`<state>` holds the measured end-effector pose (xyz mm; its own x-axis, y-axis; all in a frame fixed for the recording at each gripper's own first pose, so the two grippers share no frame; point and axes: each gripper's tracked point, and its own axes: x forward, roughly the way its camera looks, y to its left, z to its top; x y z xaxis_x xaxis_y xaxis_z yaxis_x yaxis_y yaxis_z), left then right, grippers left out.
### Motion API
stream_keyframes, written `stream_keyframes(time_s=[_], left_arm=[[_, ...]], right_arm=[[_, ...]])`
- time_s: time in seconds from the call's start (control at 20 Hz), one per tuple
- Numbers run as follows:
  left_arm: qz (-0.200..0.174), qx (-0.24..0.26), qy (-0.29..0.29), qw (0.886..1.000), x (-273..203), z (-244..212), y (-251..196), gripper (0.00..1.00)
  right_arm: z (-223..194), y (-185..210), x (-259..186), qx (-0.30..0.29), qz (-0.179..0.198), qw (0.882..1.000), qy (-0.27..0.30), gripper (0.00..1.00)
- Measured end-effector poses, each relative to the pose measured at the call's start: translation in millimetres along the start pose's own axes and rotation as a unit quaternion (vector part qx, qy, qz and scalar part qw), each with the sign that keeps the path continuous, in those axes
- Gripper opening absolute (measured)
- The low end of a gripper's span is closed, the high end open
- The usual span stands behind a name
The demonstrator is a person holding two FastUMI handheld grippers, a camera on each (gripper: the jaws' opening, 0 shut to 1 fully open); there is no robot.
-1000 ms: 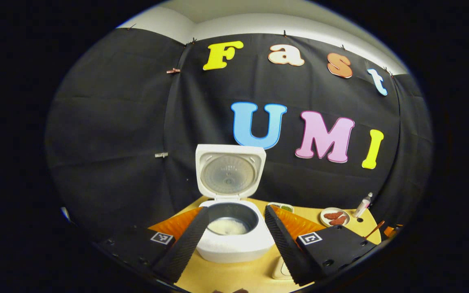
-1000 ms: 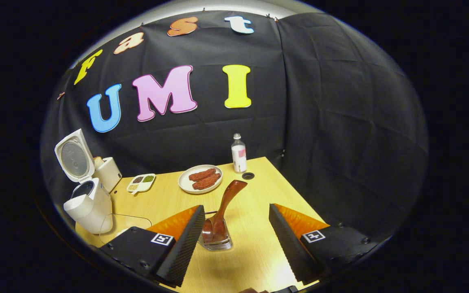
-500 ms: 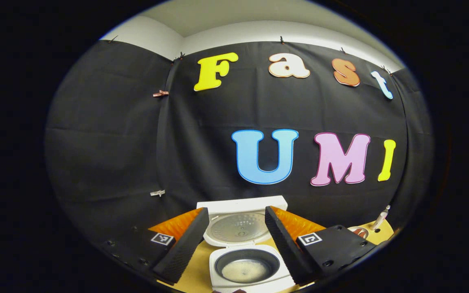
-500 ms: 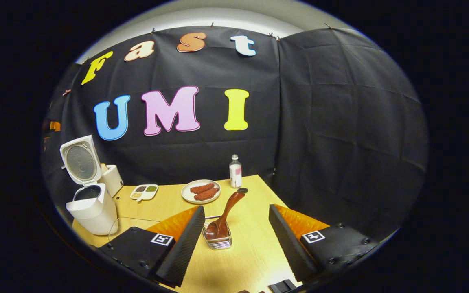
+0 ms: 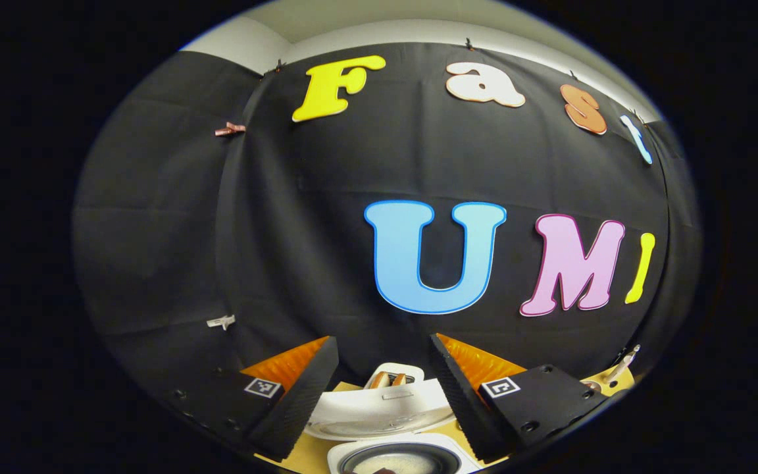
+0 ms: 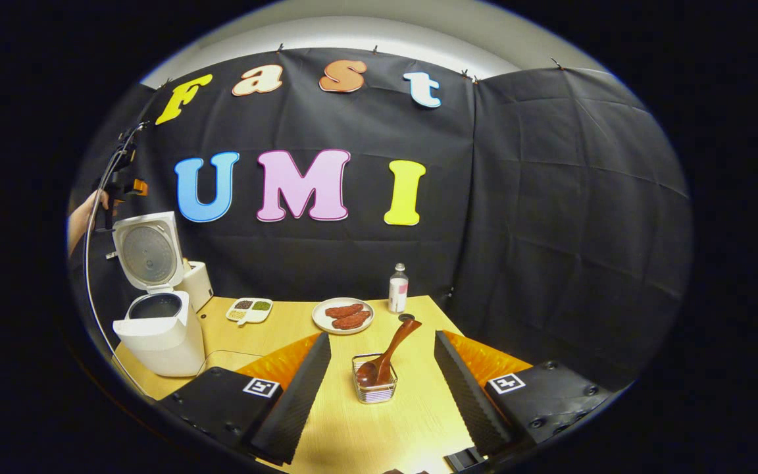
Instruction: Close the left gripper, press the button to open the rice cooker; take a wooden spoon from the chopstick holder with the right hand, scoop a spoonful of rice and pour it into the rice cooker, then put the wooden spoon back into the chopstick holder.
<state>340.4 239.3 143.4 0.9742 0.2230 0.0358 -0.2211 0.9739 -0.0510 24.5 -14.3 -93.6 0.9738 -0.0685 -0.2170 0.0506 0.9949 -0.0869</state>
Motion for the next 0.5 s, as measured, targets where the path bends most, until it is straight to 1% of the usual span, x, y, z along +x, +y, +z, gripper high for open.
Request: stream_keyframes(time_s=[0.1, 0.15, 0.25, 0.3, 0.35, 0.4, 0.45, 0.5], left_arm=[[0.006, 0.021, 0.033, 0.999, 20, -25, 9, 0.95], [0.001, 0.020, 0.043, 0.999, 25, -33, 7, 0.95], [-0.018, -0.002, 0.063, 0.998, 28, -45, -2, 0.95], [-0.028, -0.011, 0.083, 0.996, 27, -56, -8, 0.95], [-0.023, -0.007, 0.080, 0.997, 25, -57, -5, 0.95], [-0.019, -0.004, 0.087, 0.996, 22, -56, -5, 0.99], [-0.011, -0.005, 0.090, 0.996, 18, -59, -8, 0.97], [-0.006, -0.004, 0.095, 0.995, 15, -60, -9, 0.98]], right_arm=[[-1, 11, -6, -0.008, 0.005, 1.000, -0.001, 0.99], [-3, 16, -10, -0.011, 0.008, 1.000, 0.000, 0.99], [-11, 23, -15, -0.011, 0.013, 1.000, 0.006, 0.99], [-16, 27, -16, -0.009, 0.017, 1.000, 0.012, 1.00], [-18, 31, -18, -0.004, 0.020, 1.000, 0.014, 1.00], [-15, 35, -18, 0.004, 0.026, 1.000, 0.011, 1.00], [-12, 37, -18, 0.012, 0.030, 0.999, 0.006, 1.00], [-10, 37, -17, 0.017, 0.032, 0.999, 0.002, 1.00]])
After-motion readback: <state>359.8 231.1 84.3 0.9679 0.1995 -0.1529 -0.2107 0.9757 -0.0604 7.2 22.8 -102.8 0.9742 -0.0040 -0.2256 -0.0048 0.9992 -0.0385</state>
